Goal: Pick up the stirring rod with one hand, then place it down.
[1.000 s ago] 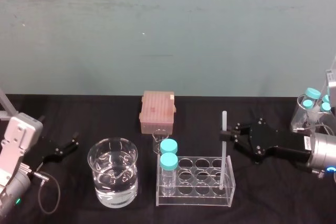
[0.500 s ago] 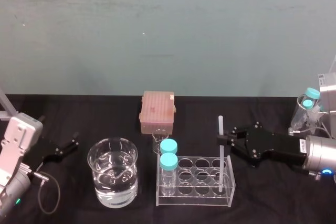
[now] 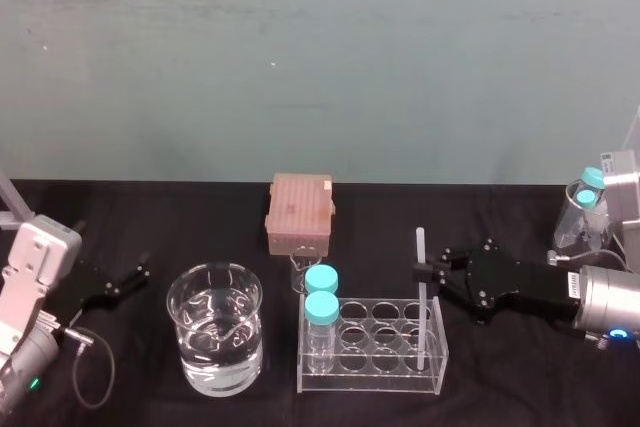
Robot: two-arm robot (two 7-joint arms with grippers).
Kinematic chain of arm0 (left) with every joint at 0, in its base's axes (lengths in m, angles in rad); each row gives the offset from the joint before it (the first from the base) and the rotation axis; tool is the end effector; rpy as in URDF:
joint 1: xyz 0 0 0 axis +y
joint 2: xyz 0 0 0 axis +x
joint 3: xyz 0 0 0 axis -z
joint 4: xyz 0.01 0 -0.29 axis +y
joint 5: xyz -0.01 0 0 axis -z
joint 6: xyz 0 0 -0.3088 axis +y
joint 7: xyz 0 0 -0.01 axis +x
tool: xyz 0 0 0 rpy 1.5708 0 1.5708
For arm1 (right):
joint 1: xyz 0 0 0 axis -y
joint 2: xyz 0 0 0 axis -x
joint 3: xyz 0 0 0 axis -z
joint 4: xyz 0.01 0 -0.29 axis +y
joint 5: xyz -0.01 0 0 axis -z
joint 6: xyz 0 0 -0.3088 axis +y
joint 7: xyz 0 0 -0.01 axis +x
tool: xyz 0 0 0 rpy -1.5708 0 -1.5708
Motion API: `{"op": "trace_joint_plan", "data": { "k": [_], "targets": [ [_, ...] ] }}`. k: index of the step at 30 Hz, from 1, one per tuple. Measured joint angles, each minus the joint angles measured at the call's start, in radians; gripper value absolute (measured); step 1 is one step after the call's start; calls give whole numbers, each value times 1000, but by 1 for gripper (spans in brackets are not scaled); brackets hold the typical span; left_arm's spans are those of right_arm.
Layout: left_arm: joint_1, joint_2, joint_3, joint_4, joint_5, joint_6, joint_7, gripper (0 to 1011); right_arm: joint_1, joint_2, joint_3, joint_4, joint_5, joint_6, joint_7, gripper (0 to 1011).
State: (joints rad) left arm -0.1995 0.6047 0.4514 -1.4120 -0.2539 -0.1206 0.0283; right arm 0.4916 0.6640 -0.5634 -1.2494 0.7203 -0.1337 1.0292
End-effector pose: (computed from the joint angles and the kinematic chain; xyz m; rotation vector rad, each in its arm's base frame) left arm 0.3581 0.0827 -0.3023 0.3044 -0.2851 1.2479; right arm 0.4274 -0.1164 -0.2428 -0.0660 -0.0448 -0.3244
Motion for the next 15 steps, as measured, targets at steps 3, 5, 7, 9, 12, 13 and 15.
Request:
{"op": "trace_joint_plan", "data": {
  "k": [3,5,7,9,12,13,15],
  "targets": [
    [0,0,0,0,0,0,0,1005,4,-3,-2,5,-7,-1,2,67],
    [0,0,0,0,0,0,0,1005,6,-4,-4,8,-11,0,5,67],
    [0,0,0,0,0,0,0,1005,7,-5,-5,9,-13,0,5,67],
    [0,0,0,0,0,0,0,1005,7,-6,-7,11,-15,0,6,67],
    [0,0,0,0,0,0,0,1005,9,-7,-8,16,-17,3,7,67],
    [0,0,0,0,0,0,0,1005,10,-8,-9,17,-17,3,7,67],
    [0,0,0,0,0,0,0,1005,10,-9,-10,19,-19,7,7,67]
  ]
}}
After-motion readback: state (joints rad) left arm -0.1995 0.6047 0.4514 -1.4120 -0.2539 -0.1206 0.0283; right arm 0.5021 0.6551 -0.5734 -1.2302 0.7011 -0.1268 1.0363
